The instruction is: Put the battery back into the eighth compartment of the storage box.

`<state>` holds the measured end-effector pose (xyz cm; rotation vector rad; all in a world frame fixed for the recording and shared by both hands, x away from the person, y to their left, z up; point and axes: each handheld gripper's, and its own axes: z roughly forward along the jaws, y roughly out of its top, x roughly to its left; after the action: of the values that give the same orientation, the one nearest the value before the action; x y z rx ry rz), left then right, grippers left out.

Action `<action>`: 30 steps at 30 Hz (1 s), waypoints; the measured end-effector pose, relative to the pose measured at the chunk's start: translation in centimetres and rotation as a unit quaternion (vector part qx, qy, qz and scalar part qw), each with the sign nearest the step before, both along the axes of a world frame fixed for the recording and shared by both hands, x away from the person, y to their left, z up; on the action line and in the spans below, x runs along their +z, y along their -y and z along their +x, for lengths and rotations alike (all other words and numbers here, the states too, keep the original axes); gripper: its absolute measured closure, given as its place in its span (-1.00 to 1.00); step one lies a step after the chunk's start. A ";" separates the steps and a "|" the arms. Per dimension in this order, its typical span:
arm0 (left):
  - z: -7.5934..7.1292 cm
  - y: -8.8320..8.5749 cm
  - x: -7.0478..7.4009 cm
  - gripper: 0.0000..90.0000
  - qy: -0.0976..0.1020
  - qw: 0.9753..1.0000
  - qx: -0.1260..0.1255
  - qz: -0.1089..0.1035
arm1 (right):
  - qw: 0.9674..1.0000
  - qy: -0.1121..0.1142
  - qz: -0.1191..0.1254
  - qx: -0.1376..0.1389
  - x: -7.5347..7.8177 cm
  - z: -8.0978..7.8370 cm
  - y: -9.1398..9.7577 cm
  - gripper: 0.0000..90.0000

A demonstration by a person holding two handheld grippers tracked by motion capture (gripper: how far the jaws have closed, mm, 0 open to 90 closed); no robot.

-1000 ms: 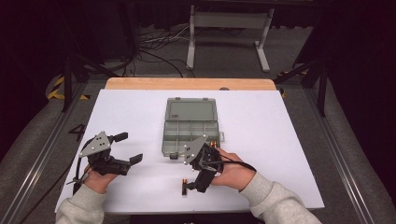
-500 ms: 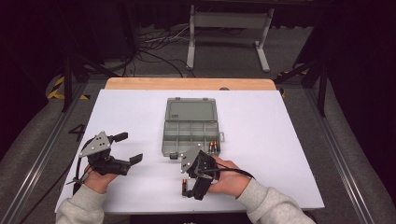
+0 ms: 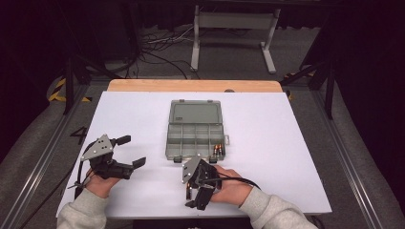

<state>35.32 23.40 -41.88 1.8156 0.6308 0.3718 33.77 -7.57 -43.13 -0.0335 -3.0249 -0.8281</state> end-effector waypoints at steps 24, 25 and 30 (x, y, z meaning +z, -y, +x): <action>0.0 0.0 0.0 -0.95 -0.001 1.000 -0.001 -0.001 | 1.000 0.011 -0.012 0.009 -1.1 -0.3 -0.2 -0.32; 0.0 0.0 0.0 -0.95 0.000 1.000 -0.002 -0.001 | 1.000 0.012 -0.011 0.010 -1.1 -0.3 -0.1 -0.28; 0.0 0.0 0.0 -0.95 -0.001 1.000 -0.001 -0.001 | 1.000 0.014 -0.011 0.010 -0.9 -0.2 0.0 -0.09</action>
<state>35.33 23.42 -41.90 1.8157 0.6308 0.3677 33.61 -7.53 -44.06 0.0070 -3.0542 -0.8016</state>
